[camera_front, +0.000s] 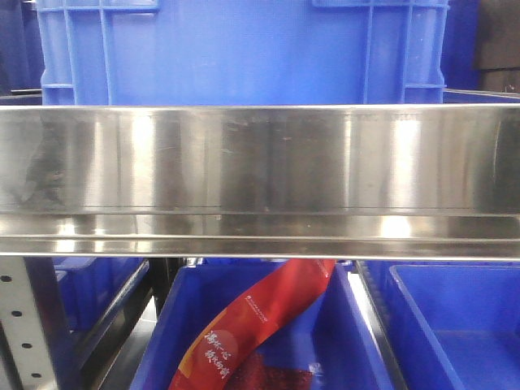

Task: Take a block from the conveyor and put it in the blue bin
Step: 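Open both grippers to drop the blocks into the blue bin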

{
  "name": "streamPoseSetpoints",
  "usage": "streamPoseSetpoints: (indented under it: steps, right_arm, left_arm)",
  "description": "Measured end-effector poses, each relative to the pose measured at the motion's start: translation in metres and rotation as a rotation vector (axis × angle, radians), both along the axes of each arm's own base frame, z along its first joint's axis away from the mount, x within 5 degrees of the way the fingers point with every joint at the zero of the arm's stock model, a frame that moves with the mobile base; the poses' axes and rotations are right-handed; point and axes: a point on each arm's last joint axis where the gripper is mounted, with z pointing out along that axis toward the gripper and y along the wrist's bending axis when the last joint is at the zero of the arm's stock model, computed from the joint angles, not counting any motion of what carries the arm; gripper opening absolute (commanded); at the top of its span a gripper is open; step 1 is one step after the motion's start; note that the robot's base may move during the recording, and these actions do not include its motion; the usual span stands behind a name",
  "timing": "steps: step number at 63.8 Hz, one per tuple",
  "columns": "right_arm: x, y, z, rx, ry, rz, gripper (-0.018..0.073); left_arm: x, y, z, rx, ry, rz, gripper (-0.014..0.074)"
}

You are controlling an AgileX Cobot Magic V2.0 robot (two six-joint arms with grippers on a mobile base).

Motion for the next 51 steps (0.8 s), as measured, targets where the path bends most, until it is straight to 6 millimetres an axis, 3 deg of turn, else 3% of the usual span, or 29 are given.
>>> streamPoseSetpoints:
  steps: [13,26,40,51]
  right_arm:
    - [-0.04,-0.027,-0.039,0.04,-0.058,-0.004,-0.0162]
    - [-0.068,-0.046,-0.085,0.039,-0.055,-0.005,-0.0162]
    - [-0.084,-0.057,-0.125,0.041,-0.058,-0.006,-0.0162]
    - [-0.086,-0.059,-0.138,0.042,-0.06,-0.007,-0.0162]
  left_arm:
    - [-0.045,0.022,-0.034,-0.05,-0.097,0.012,-0.0111]
    - [-0.078,0.038,-0.085,-0.084,-0.158,0.024,-0.0111]
    - [-0.095,0.047,-0.131,-0.127,-0.227,0.037,-0.0111]
    - [-0.1,0.05,-0.141,-0.144,-0.255,0.04,-0.0111]
